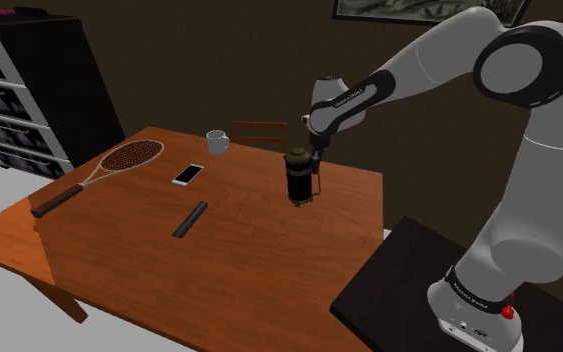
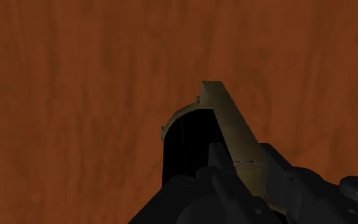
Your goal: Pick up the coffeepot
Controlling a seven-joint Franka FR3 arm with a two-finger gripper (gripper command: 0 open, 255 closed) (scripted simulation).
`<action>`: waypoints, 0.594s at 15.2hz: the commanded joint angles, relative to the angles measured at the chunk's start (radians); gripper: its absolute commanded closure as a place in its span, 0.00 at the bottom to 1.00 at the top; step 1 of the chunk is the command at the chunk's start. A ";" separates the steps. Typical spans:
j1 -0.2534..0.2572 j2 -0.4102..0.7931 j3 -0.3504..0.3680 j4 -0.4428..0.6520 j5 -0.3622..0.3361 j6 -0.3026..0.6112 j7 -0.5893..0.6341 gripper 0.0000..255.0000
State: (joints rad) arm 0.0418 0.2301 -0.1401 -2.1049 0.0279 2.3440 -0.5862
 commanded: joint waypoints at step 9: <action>0.004 -0.076 -0.004 0.046 -0.015 -0.119 0.009 1.00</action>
State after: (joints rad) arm 0.0450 0.1650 -0.1435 -2.0646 0.0149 2.2392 -0.5780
